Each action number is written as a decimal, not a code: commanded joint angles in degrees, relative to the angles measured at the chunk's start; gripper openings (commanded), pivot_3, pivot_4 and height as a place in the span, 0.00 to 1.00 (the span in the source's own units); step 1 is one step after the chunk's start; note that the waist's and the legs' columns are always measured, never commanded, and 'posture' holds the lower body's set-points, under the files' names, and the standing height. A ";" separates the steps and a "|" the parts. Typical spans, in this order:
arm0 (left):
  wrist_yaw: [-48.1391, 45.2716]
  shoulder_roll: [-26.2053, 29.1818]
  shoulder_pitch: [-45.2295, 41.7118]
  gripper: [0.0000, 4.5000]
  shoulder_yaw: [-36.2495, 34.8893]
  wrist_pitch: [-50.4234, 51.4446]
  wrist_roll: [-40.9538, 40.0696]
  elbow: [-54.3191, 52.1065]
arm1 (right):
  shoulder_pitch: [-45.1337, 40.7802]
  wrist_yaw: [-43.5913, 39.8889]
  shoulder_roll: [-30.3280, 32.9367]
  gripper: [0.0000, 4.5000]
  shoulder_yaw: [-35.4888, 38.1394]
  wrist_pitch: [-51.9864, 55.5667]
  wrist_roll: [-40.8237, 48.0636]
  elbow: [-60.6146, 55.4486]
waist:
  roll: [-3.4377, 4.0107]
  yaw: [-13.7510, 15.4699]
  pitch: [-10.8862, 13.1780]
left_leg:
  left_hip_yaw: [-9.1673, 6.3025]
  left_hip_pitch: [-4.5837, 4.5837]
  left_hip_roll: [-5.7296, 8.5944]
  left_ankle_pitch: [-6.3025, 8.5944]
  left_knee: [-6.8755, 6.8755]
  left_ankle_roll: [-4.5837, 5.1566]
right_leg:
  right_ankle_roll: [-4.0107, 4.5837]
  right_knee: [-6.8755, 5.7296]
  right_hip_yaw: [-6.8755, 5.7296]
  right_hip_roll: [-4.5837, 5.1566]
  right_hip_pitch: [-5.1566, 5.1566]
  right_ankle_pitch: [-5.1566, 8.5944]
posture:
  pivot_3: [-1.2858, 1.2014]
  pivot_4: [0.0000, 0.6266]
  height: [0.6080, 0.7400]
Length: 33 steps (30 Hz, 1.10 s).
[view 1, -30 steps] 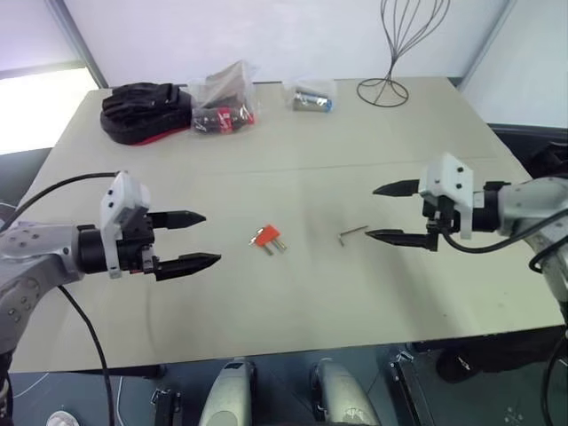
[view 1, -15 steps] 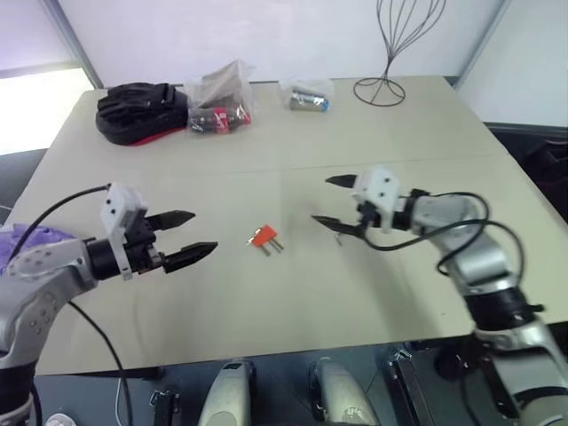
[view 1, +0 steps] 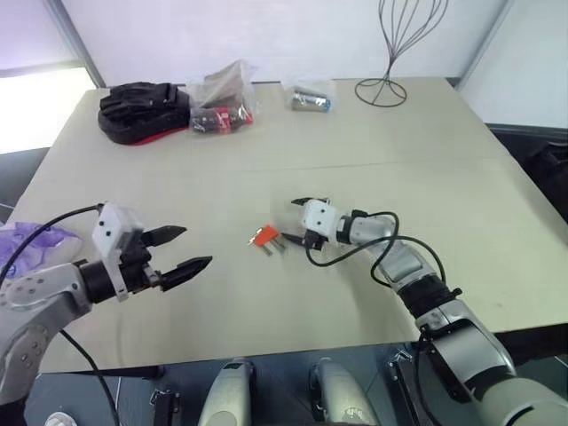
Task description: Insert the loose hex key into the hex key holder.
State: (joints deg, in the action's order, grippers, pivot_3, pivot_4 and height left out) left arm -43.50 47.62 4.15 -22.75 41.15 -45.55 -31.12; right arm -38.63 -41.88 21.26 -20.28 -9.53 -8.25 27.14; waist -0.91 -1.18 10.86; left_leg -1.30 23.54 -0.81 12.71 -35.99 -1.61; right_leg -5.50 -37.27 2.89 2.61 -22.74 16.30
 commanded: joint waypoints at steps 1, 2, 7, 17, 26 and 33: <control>0.30 0.10 -0.26 0.99 -1.24 -0.52 -0.49 -1.64 | 0.37 -0.92 -0.43 0.89 -0.13 -0.70 -0.45 -0.89 | 0.00 0.01 0.00 | 0.01 -0.01 0.00 0.00 0.00 0.00 | 0.00 -0.01 0.00 0.00 0.01 0.00 | 0.52 0.24 1.00; 0.22 0.13 -0.43 0.99 -0.96 -0.64 -0.34 -1.48 | 0.79 -1.54 -0.54 0.89 -0.38 -0.41 -0.38 -1.42 | 0.00 0.01 0.00 | 0.01 -0.01 0.00 0.00 -0.01 0.00 | 0.00 -0.01 0.00 0.00 0.01 0.00 | 0.52 0.24 1.00; -0.54 0.49 -0.98 0.99 -0.38 -1.19 0.36 -0.53 | 3.50 -5.25 -1.78 0.89 -0.96 4.79 1.68 -6.88 | -0.01 0.02 -0.01 | 0.00 -0.02 0.00 0.00 0.01 0.00 | -0.01 -0.01 0.00 0.00 0.02 -0.01 | 0.52 0.24 1.00; -1.59 0.46 -1.93 0.99 0.20 -1.68 1.73 0.33 | 3.66 -7.10 -5.66 0.89 -1.80 11.56 2.15 -9.04 | -0.01 -0.15 -0.01 | 0.00 -0.06 -0.03 0.00 0.02 0.00 | -0.01 -0.06 -0.01 -0.05 0.02 -0.01 | 0.52 0.24 1.00; -0.18 -0.08 0.30 0.99 -0.88 -1.94 1.93 -1.69 | 1.65 -9.41 -7.72 0.89 -2.94 14.58 1.68 -2.98 | -0.01 -1.25 -0.03 | -0.04 -0.08 -0.04 0.00 0.06 0.00 | 0.00 -0.06 -0.02 -0.04 0.02 0.00 | 0.52 0.24 1.00; 0.81 -0.51 1.81 0.99 -1.43 -2.35 2.02 -2.94 | 0.47 -14.55 -8.56 0.89 -3.50 20.02 3.74 -0.50 | 0.01 -1.41 -0.08 | -0.05 -0.14 -0.04 0.01 0.12 -0.01 | 0.00 -0.06 -0.02 -0.02 0.05 0.00 | 0.52 0.24 1.00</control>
State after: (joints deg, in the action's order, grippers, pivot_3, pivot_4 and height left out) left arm -43.17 47.18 6.05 -22.13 39.91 -43.73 -32.28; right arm -39.52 -53.20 13.18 -21.34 8.19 -4.34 24.22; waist -0.89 -2.59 10.78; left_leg -1.35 23.40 -0.85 12.72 -35.87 -1.62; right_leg -5.51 -37.33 2.87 2.60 -22.69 16.29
